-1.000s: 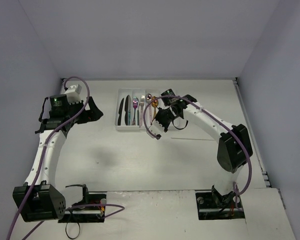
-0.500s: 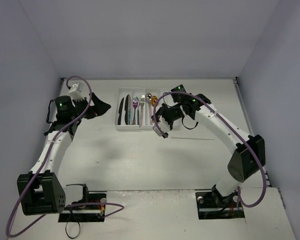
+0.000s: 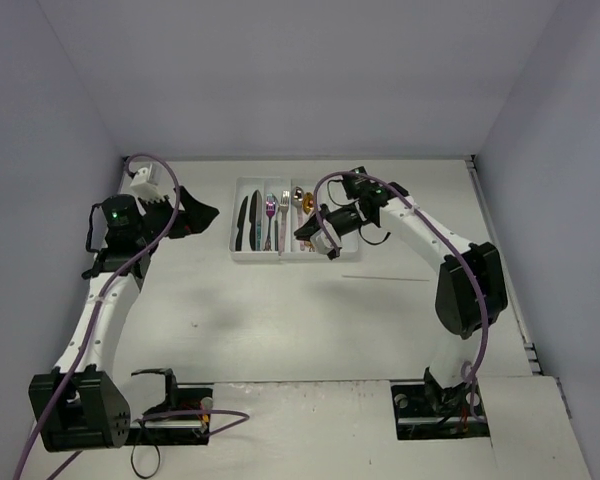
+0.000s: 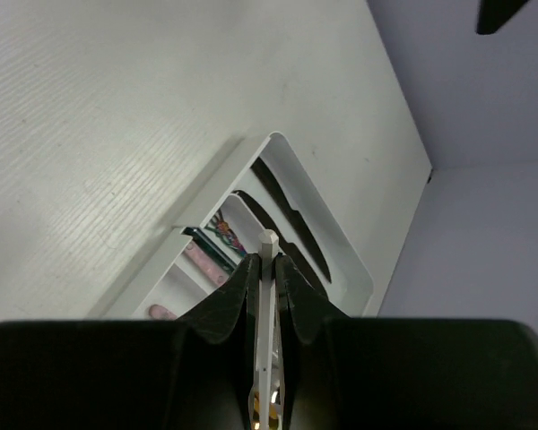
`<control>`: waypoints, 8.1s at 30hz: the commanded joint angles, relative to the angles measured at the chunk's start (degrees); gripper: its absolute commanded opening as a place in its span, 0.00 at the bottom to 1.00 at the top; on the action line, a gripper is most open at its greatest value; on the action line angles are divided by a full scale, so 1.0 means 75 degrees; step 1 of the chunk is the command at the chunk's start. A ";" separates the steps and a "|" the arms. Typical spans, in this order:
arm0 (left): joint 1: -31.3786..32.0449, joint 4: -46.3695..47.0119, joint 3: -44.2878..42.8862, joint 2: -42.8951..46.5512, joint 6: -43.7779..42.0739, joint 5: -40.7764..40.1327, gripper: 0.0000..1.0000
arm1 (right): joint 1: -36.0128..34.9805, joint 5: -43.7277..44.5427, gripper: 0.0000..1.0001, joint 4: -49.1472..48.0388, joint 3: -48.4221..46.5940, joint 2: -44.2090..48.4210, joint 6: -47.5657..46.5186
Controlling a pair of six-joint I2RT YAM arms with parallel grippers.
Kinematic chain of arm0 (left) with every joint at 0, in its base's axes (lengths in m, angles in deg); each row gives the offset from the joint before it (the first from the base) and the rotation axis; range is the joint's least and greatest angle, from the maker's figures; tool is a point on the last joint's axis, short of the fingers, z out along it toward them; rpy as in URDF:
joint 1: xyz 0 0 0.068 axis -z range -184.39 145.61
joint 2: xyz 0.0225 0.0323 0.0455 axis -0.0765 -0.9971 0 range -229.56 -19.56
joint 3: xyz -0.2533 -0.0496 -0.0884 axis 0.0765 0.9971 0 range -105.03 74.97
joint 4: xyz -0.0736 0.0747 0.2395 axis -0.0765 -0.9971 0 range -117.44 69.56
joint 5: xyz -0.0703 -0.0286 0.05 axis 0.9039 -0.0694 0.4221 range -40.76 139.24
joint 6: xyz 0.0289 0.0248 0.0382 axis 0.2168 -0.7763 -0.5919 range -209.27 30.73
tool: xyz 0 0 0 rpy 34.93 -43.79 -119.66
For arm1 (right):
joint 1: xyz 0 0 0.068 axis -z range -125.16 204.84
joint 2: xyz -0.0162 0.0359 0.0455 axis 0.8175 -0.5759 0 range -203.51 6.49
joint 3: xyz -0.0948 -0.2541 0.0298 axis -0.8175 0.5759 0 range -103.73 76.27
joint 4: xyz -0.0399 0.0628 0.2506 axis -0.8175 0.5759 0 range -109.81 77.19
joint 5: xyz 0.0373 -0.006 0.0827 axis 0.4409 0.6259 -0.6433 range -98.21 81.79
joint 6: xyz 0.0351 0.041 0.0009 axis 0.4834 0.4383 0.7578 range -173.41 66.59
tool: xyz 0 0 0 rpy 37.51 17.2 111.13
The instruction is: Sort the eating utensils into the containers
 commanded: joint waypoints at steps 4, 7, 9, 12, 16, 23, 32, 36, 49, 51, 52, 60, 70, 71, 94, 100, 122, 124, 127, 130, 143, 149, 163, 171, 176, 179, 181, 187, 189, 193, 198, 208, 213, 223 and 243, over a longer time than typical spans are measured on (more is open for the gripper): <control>-0.0063 -0.1235 -0.0545 0.0452 -0.1093 -0.0074 0.87 | 0.0754 -0.1763 0.00 -0.1132 0.0729 0.0668 -0.5420; -0.0074 -0.1592 -0.0663 0.0391 -0.1439 -0.0062 0.87 | 0.1224 -0.2081 0.00 -0.1314 0.0958 0.0786 -0.5432; -0.0083 -0.1690 -0.0753 0.0311 -0.1551 -0.0062 0.87 | 0.1416 -0.2229 0.00 -0.1429 0.1049 0.0783 -0.5432; -0.0083 -0.1773 -0.0868 0.0135 -0.1685 -0.0046 0.87 | 0.1639 -0.2392 0.00 -0.1623 0.1118 0.0720 -0.5432; -0.0083 -0.1798 -0.1009 -0.0095 -0.1809 -0.0108 0.87 | 0.1765 -0.2675 0.00 -0.2088 0.1150 0.0507 -0.5427; -0.0186 -0.2122 -0.1285 -0.0248 -0.2042 -0.0267 0.87 | 0.1879 -0.2977 0.00 -0.2504 0.1194 0.0202 -0.5427; -0.0395 -0.2501 -0.1398 -0.0277 -0.2276 -0.0312 0.87 | 0.2173 -0.3102 0.00 -0.2953 0.1083 -0.0470 -0.5420; -0.0532 -0.2511 -0.1428 -0.0367 -0.2286 -0.0355 0.87 | 0.2219 -0.3145 0.00 -0.3077 0.0989 -0.0775 -0.5430; -0.0822 -0.2606 -0.1500 -0.0533 -0.2333 -0.0355 0.87 | 0.2524 -0.3310 0.00 -0.3532 0.0452 -0.1891 -0.5420; -0.0848 -0.2621 -0.1547 -0.0598 -0.2340 -0.0355 0.87 | 0.2546 -0.3349 0.02 -0.3583 0.0362 -0.2000 -0.5420; -0.0864 -0.2627 -0.1584 -0.0625 -0.2351 -0.0362 0.87 | 0.2560 -0.3371 0.06 -0.3615 0.0325 -0.2042 -0.5423; -0.0892 -0.2687 -0.1802 -0.0867 -0.2426 -0.0378 0.87 | 0.2675 -0.3518 0.49 -0.3777 0.0647 -0.1755 -0.5420; -0.0878 -0.2603 -0.1907 -0.1050 -0.2430 -0.0222 0.87 | 0.2895 -0.3126 0.43 -0.3770 0.1482 0.0815 -0.3525; -0.0871 -0.2596 -0.1901 -0.1030 -0.2444 -0.0208 0.87 | 0.2931 -0.2633 0.42 -0.3784 0.1469 0.1175 -0.2653; 0.5575 -0.6904 -0.7320 -0.5706 -0.8016 -0.0085 0.59 | 0.5238 0.6465 0.56 -0.1835 0.1640 0.4243 1.3375; 0.6439 -0.7776 -0.9467 -0.7661 -0.8321 -0.0515 0.55 | 0.6890 0.5730 0.63 -0.1088 0.1427 0.4466 1.4415; 0.6929 -0.7920 -1.1438 -1.0245 -0.8174 -0.1191 0.55 | 0.7538 0.4853 0.64 -0.0485 0.1117 0.4470 1.4983; 0.6984 -0.7913 -1.1517 -1.0365 -0.8202 -0.1253 0.55 | 0.7538 0.4852 0.64 -0.0458 0.1150 0.4523 1.4956; 0.7143 -0.7913 -1.1564 -1.0489 -0.8249 -0.1381 0.54 | 0.7538 0.4870 0.64 -0.0416 0.1171 0.4583 1.4914; 0.7258 -0.7910 -1.1598 -1.0639 -0.8221 -0.1529 0.51 | 0.7535 0.4906 0.64 -0.0417 0.1183 0.4622 1.4883; 0.7621 -0.7251 -1.0442 -1.0412 -0.7880 -0.2651 0.26 | 0.7538 0.4955 0.62 -0.0405 0.1204 0.4654 1.4746; 0.7873 -0.6641 -0.9294 -0.9763 -0.7670 -0.2743 0.00 | 0.7531 0.4958 0.62 -0.0414 0.1171 0.4670 1.4683; 0.7839 -0.6683 -0.8055 -0.7318 -0.5670 -0.2576 0.00 | 0.7538 0.4609 0.60 -0.0461 0.0688 0.4371 1.5173; 0.6699 -0.6592 -0.7128 -0.5615 -0.4254 -0.1577 0.00 | 0.7538 0.4554 0.60 -0.0495 0.0690 0.4315 1.5391; 0.5566 -0.6181 -0.6678 -0.5396 -0.1803 -0.0925 0.00 | 0.7538 0.4583 0.60 -0.0496 0.0702 0.4250 1.5503; 0.5064 -0.5947 -0.6529 -0.5445 -0.0523 -0.0697 0.00 | 0.7538 0.4592 0.60 -0.0486 0.0690 0.4232 1.5595; 0.5015 -0.5901 -0.6543 -0.5511 -0.0084 -0.0685 0.00 | 0.7538 0.4621 0.60 -0.0496 0.0690 0.4229 1.5632; 0.4922 -0.5829 -0.6897 -0.6005 0.0521 -0.0520 0.00 | 0.7538 0.4723 0.60 -0.0493 0.0714 0.4260 1.5694; 0.4898 -0.5773 -0.7107 -0.6198 0.0723 -0.0486 0.00 | 0.7538 0.4730 0.60 -0.0485 0.0725 0.4246 1.5719; 0.4897 -0.5690 -0.7429 -0.6555 0.1197 -0.0515 0.00 | 0.7527 0.4786 0.60 -0.0473 0.0698 0.4291 1.5689; 0.4897 -0.5456 -0.7452 -0.6808 0.1768 -0.0542 0.00 | 0.7527 0.4859 0.61 -0.0462 0.0701 0.4383 1.5627; 0.4908 -0.5099 -0.8415 -0.7823 0.2616 -0.0449 0.00 | 0.7502 0.4942 0.61 -0.0461 0.0748 0.4337 1.5674; 0.4842 -0.4879 -0.8618 -0.8213 0.2954 -0.0475 0.00 | 0.7448 0.5005 0.61 -0.0461 0.0658 0.4206 1.5706; 0.4625 -0.4152 -0.9330 -0.8901 0.3356 -0.0575 0.03 | 0.7397 0.5141 0.61 -0.0449 0.0643 0.4139 1.5721; 0.3725 -0.4543 -0.8902 -0.5965 -0.0546 -0.2158 0.85 | 0.5011 0.5503 0.81 -0.0905 0.0422 0.3278 1.4601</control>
